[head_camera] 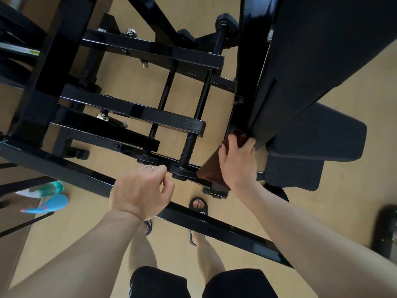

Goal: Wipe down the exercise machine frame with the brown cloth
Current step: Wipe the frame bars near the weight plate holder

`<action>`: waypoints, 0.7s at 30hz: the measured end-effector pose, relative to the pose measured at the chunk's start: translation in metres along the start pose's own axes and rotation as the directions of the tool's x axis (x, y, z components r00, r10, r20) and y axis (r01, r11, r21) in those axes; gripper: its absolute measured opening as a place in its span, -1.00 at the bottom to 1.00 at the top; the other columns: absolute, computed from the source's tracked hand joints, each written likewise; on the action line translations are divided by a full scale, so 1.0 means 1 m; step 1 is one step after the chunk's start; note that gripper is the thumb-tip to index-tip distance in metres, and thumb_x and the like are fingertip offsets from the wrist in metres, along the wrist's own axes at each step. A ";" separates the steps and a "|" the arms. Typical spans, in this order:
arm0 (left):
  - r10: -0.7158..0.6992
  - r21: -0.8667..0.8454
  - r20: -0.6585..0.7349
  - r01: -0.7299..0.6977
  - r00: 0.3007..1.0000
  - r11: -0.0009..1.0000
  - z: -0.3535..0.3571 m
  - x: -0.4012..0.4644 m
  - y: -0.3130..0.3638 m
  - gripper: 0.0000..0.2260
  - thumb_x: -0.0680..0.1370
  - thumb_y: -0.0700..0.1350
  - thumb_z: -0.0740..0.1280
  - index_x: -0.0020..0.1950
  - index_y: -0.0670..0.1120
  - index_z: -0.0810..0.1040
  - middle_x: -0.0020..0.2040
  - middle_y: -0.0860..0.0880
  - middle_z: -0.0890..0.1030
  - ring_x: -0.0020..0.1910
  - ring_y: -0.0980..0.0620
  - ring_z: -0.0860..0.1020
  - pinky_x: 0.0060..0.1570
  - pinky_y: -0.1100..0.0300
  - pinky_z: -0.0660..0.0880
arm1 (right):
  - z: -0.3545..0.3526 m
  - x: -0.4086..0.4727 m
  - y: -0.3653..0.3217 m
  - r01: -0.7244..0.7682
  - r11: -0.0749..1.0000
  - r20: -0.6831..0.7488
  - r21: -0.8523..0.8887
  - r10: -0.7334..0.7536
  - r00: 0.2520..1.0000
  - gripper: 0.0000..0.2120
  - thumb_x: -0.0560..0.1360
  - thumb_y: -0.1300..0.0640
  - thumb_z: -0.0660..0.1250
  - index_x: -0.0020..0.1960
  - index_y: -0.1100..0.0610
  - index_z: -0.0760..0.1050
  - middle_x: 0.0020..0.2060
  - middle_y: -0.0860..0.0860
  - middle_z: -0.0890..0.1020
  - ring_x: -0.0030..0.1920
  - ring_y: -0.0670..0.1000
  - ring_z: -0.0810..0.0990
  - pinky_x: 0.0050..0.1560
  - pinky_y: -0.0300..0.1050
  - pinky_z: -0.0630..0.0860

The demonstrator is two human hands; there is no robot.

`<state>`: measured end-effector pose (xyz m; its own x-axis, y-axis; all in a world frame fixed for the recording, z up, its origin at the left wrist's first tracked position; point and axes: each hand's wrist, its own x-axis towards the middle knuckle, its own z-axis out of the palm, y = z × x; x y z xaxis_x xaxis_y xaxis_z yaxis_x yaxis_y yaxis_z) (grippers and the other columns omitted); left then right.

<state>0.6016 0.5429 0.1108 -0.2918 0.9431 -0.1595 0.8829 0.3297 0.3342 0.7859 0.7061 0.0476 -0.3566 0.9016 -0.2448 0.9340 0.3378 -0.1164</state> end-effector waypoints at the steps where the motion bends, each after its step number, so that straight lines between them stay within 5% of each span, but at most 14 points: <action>1: 0.003 0.001 -0.003 -0.003 1.000 1.000 0.000 0.000 0.000 -0.75 0.50 -0.08 0.26 -0.35 0.01 0.28 -0.49 0.11 0.24 -0.53 0.07 0.19 -0.48 0.32 0.02 | 0.000 -0.001 -0.002 -0.005 1.000 -0.015 -0.019 0.005 1.000 -0.66 0.71 -0.12 0.07 0.39 0.04 0.32 0.24 0.25 0.37 0.09 0.24 0.56 0.01 0.06 0.63; 9: -0.007 0.003 0.006 0.007 1.000 1.000 0.002 -0.001 0.000 -0.73 0.50 -0.12 0.34 -0.36 -0.01 0.34 -0.49 0.09 0.30 -0.54 0.06 0.27 -0.55 0.27 0.20 | 0.004 -0.071 0.014 0.138 0.990 0.193 -0.034 -0.128 0.973 -0.68 0.68 -0.15 0.15 0.38 -0.08 0.33 0.26 0.14 0.36 0.10 0.11 0.56 0.04 -0.03 0.62; 15: 0.021 0.031 -0.002 -0.021 1.000 0.999 0.004 -0.001 -0.003 -0.75 0.51 -0.08 0.26 -0.35 0.01 0.29 -0.49 0.10 0.27 -0.54 0.06 0.24 -0.51 0.29 0.08 | 0.003 -0.014 0.016 0.468 0.852 0.001 -0.237 -0.481 0.877 -0.74 0.60 -0.03 0.32 0.20 0.11 0.49 0.19 0.23 0.47 0.02 0.20 0.60 0.01 0.10 0.61; 21: 0.025 0.011 -0.014 -0.025 1.000 1.000 0.004 0.000 -0.004 -0.75 0.53 -0.04 0.20 -0.33 0.04 0.24 -0.48 0.13 0.22 -0.53 0.12 0.18 -0.48 0.32 0.03 | 0.001 0.006 -0.002 0.450 0.847 0.012 -0.282 -0.466 0.885 -0.72 0.66 -0.08 0.15 0.18 0.08 0.50 0.21 0.18 0.48 0.04 0.17 0.56 0.03 0.05 0.56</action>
<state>0.5997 0.5411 0.1057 -0.2750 0.9514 -0.1383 0.8938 0.3060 0.3279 0.7816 0.7108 0.0453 -0.7507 0.6372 -0.1743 0.6373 0.7680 0.0630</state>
